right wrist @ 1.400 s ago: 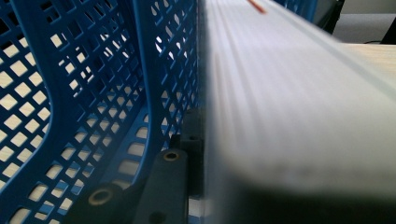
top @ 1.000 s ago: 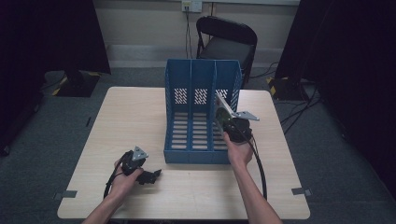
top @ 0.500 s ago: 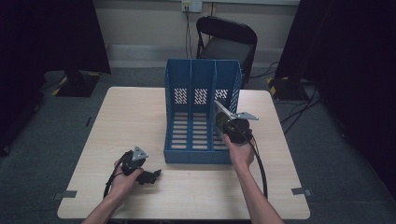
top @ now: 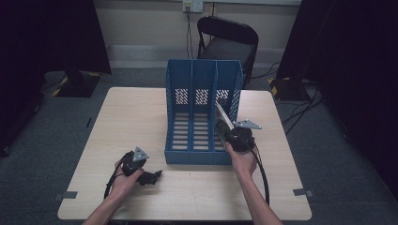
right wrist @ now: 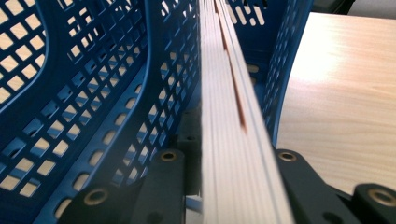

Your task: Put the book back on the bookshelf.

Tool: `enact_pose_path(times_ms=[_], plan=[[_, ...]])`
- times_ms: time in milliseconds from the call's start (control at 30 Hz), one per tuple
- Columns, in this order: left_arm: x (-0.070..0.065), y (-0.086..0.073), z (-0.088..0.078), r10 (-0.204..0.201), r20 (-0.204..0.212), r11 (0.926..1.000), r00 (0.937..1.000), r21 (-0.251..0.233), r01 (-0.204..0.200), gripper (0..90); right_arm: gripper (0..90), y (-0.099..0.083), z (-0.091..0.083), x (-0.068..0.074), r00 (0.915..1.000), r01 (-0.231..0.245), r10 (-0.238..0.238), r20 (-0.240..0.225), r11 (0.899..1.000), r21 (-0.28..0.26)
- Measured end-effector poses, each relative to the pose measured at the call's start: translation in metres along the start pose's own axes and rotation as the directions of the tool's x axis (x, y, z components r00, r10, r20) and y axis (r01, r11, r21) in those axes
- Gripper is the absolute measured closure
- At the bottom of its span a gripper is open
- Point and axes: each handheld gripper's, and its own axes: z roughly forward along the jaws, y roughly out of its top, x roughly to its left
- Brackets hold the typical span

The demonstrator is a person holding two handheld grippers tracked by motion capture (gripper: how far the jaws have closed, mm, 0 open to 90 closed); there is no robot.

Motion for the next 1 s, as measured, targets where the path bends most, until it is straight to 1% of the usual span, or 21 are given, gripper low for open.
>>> enact_pose_path(times_ms=[67,133,167,200,267,333,367,400,467,500,600,633,667,733,800,933,1000], plan=[[0.000,0.000,0.000,0.001,0.000,1.0000,1.0000,0.000,-0.001,0.0,74.1,-0.005,-0.002,-0.001,0.9999,-0.010,0.010,-0.005,1.000,-0.018],[0.000,0.000,0.000,0.001,0.000,1.0000,1.0000,0.000,-0.001,0.0,73.9,-0.005,-0.003,-0.001,1.0000,-0.006,0.006,-0.006,1.000,-0.023],[0.000,0.000,0.000,0.001,0.000,1.0000,1.0000,0.000,-0.001,0.0,72.9,-0.005,-0.004,-0.001,0.9999,-0.005,0.005,-0.011,1.000,-0.030],[0.000,0.000,0.000,0.000,0.000,1.0000,1.0000,0.000,0.000,0.0,68.8,-0.005,-0.008,-0.002,0.9995,-0.014,0.013,-0.027,0.999,-0.053],[0.000,0.000,0.000,0.000,0.000,1.0000,1.0000,0.000,0.000,0.0,67.8,-0.005,-0.010,-0.001,0.9994,-0.016,0.014,-0.031,0.998,-0.059],[0.000,0.000,0.000,0.001,0.000,1.0000,1.0000,0.000,-0.001,0.0,65.4,-0.006,-0.014,0.001,0.9986,-0.018,0.014,-0.050,0.997,-0.079],[0.000,0.000,0.000,0.001,0.000,1.0000,1.0000,0.000,-0.001,0.0,63.3,-0.007,-0.017,0.002,0.9986,-0.010,0.005,-0.053,0.996,-0.091],[0.000,0.000,0.000,0.001,0.001,1.0000,1.0000,0.000,-0.001,0.0,63.0,-0.008,-0.020,0.003,0.9981,-0.005,-0.002,-0.062,0.994,-0.107],[0.000,0.000,0.000,0.001,0.001,1.0000,1.0000,0.000,-0.001,0.0,62.9,-0.008,-0.025,0.004,0.9981,-0.004,-0.004,-0.061,0.991,-0.131],[0.000,0.000,0.000,0.001,0.001,1.0000,1.0000,0.000,-0.001,0.0,62.9,-0.010,-0.029,0.003,0.9982,-0.002,-0.007,-0.059,0.987,-0.161],[0.000,0.000,0.000,-0.001,0.004,1.0000,1.0000,0.000,0.001,0.0,62.0,-0.013,-0.028,0.003,0.9987,0.007,-0.015,-0.049,0.988,-0.156],[0.000,0.000,0.000,0.002,0.002,1.0000,1.0000,0.000,-0.002,0.0,62.0,-0.018,-0.029,0.001,0.9979,-0.026,0.016,-0.062,0.987,-0.156],[0.000,0.000,0.000,-0.001,0.004,1.0000,1.0000,0.000,0.001,0.0,62.0,-0.018,-0.029,0.001,0.9979,-0.026,0.016,-0.062,0.987,-0.156],[0.000,0.000,0.000,-0.001,0.004,1.0000,1.0000,0.001,0.001,0.0,62.9,-0.020,-0.029,0.000,0.9973,-0.042,0.032,-0.066,0.987,-0.158],[0.000,0.000,0.000,-0.001,0.006,1.0000,1.0000,0.000,0.001,0.0,63.3,-0.020,-0.027,0.001,0.9974,-0.035,0.023,-0.069,0.985,-0.169],[0.000,0.000,0.000,0.000,0.006,1.0000,1.0000,0.000,0.000,0.0,65.4,-0.018,-0.020,0.000,0.9982,-0.029,0.021,-0.056,0.988,-0.151],[0.000,0.000,0.000,0.000,0.008,1.0000,1.0000,0.000,0.000,0.0,66.1,-0.018,-0.017,0.000,0.9981,-0.028,0.020,-0.058,0.988,-0.150]])
